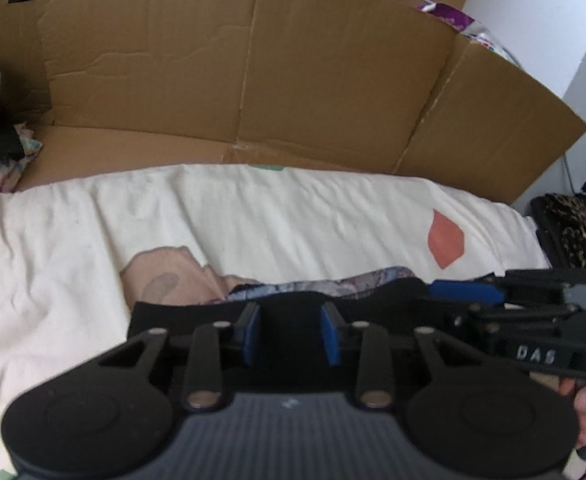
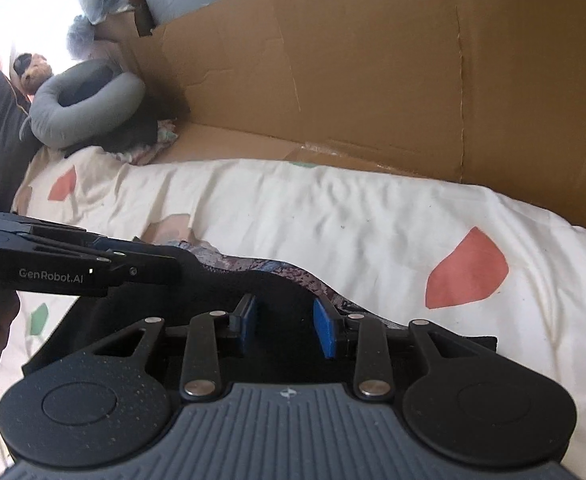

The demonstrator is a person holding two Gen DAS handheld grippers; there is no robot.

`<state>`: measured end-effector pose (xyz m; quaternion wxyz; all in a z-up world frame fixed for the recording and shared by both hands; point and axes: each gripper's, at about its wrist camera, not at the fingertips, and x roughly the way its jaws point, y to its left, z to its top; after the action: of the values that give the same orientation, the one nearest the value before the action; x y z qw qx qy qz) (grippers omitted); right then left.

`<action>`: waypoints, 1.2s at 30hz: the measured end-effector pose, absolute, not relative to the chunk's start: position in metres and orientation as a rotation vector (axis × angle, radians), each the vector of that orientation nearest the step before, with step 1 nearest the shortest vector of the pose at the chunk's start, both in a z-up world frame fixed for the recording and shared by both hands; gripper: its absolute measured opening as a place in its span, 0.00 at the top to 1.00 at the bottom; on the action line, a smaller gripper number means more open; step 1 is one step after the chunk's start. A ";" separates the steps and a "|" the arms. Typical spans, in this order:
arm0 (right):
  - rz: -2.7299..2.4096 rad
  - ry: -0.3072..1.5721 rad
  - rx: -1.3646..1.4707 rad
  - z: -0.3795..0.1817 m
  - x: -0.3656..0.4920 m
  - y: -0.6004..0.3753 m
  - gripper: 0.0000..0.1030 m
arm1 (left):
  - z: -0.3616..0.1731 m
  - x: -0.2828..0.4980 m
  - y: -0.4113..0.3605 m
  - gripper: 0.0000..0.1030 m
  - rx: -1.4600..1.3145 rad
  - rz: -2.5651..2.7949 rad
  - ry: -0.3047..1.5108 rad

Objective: Fold clothes

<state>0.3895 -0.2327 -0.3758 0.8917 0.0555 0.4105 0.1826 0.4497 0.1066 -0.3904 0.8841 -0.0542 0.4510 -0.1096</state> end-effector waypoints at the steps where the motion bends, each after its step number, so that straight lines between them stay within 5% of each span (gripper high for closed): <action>1: 0.375 0.849 0.128 -0.376 0.390 -0.234 0.71 | -0.391 0.450 0.106 0.75 -0.106 -0.226 0.936; 5: 0.373 0.832 0.106 -0.375 0.390 -0.231 0.89 | -0.388 0.448 0.098 0.96 -0.031 -0.237 0.915; 8: 0.375 0.815 0.084 -0.370 0.389 -0.228 0.99 | -0.382 0.445 0.095 0.98 -0.003 -0.248 0.887; 18: 0.361 0.764 0.045 -0.357 0.385 -0.222 0.99 | -0.385 0.445 0.101 0.97 -0.055 -0.224 0.867; 20: 0.349 0.772 0.028 -0.362 0.387 -0.219 0.98 | -0.392 0.448 0.104 0.89 -0.095 -0.216 0.880; 30: 0.262 0.717 0.058 -0.361 0.369 -0.236 0.81 | -0.393 0.446 0.100 0.85 -0.045 -0.200 0.836; 36: 0.279 0.727 0.042 -0.355 0.352 -0.235 0.81 | -0.377 0.432 0.103 0.84 -0.038 -0.178 0.799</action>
<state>0.3518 -0.2349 -0.3551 0.9250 0.0205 0.3542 0.1358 0.4324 0.1029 -0.3772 0.9171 -0.0184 0.3886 -0.0867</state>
